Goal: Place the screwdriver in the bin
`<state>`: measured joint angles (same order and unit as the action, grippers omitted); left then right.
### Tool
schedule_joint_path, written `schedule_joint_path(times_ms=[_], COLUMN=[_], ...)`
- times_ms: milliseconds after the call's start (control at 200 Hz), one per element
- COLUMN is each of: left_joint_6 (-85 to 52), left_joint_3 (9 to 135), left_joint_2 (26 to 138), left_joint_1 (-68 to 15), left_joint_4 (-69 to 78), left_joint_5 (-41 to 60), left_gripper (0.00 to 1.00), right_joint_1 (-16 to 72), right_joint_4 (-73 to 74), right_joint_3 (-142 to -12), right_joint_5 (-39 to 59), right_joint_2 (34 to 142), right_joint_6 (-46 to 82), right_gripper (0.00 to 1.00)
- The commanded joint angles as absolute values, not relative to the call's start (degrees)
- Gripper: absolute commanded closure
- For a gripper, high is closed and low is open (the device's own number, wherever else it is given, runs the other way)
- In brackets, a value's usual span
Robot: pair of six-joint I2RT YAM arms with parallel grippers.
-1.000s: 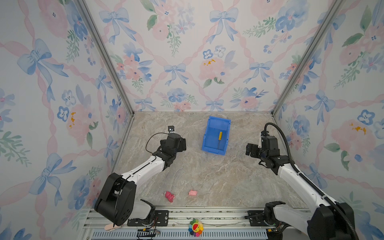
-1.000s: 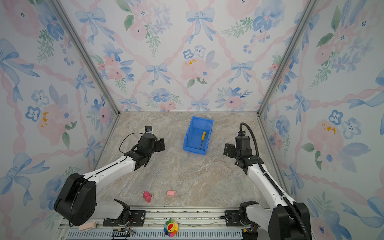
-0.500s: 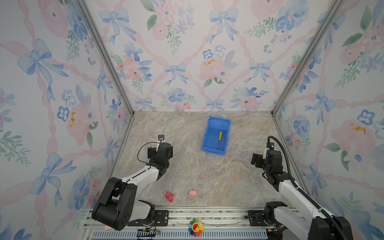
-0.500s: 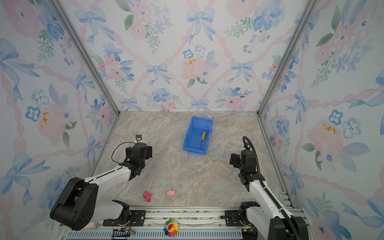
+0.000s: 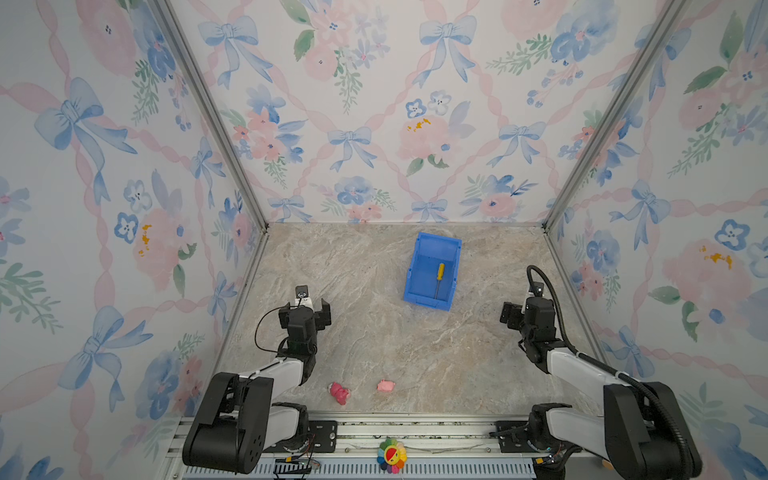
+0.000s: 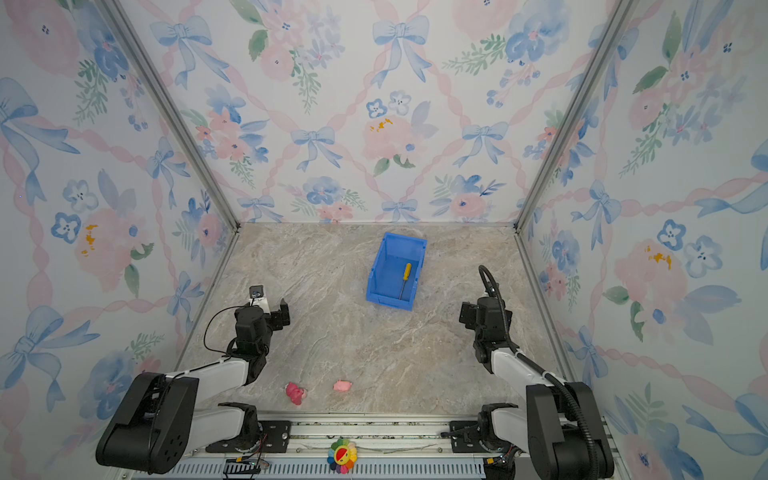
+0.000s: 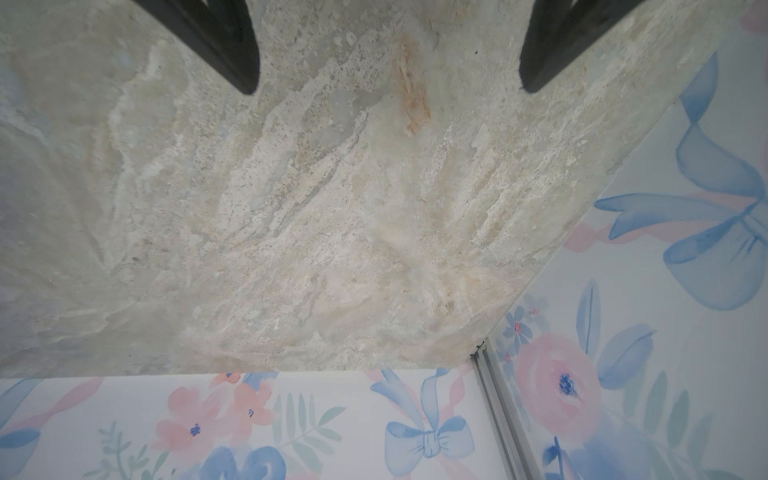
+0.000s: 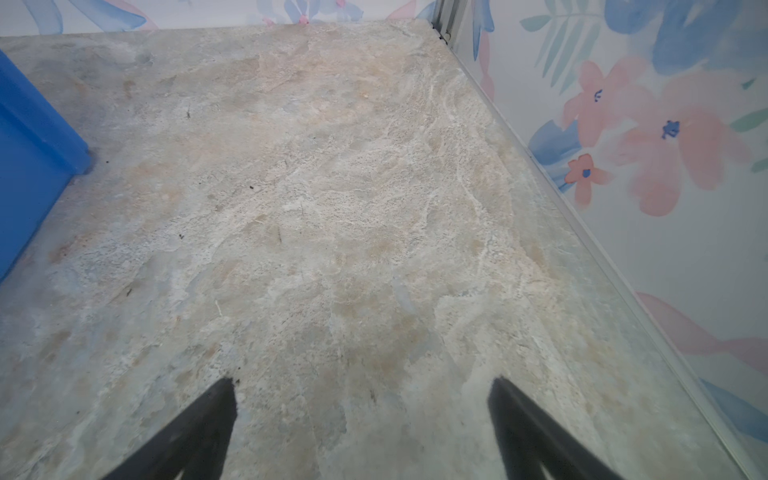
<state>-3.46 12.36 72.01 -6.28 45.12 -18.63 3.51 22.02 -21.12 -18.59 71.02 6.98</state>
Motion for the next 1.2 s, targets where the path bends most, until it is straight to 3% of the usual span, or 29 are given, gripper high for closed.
schedule_joint_path(times_ms=[0, 255, 440, 525, 590, 645, 705, 775, 1190], left_joint_6=[-2.55, -2.93, -1.51, -1.72, -1.66, -1.59, -1.57, -0.92, -1.03], left_joint_3=[12.04, 12.93, 14.12, 14.13, 14.16, 14.15, 14.19, 13.84, 14.24], left_joint_2=[74.14, 82.05, 89.77, 89.53, 89.62, 89.73, 89.74, 89.19, 89.79], left_joint_1=[-4.46, -2.91, -2.31, -2.1, -2.1, -2.09, -2.19, -3.29, -2.38], left_joint_4=[54.29, 63.36, 68.65, 68.31, 68.25, 68.29, 68.3, 68.32, 68.36], left_joint_5=[-13.14, -11.38, -7.06, -6.68, -6.59, -6.64, -6.77, -8.57, -6.07], left_gripper=[0.02, 0.02, 0.02, 0.02, 0.02, 0.02, 0.02, 0.02, 0.02], right_joint_1=[2.25, 0.53, 0.51, 0.81, 1.96, 2.15, 2.28, 2.36, 2.36], right_joint_4=[30.75, 37.41, 40.43, 42.21, 56.54, 46.14, 54.4, 48.13, 50.89], right_joint_3=[-24.03, -28.07, -28.11, -26.23, -21.59, -24.02, -22.29, -23.5, -22.97], right_joint_5=[-19.42, -12.6, -2.02, -2.47, -2.47, -2.93, -3.08, -3.25, -3.25], right_joint_2=[74.78, 84.41, 86.85, 86.35, 90.24, 87.4, 89.76, 87.93, 88.77], right_joint_6=[6.62, 5.01, 1.66, 0.82, 0.03, -0.52, -0.19, -0.65, -0.44], right_gripper=[0.03, 0.03, 0.03, 0.03, 0.03, 0.03, 0.03, 0.03, 0.03])
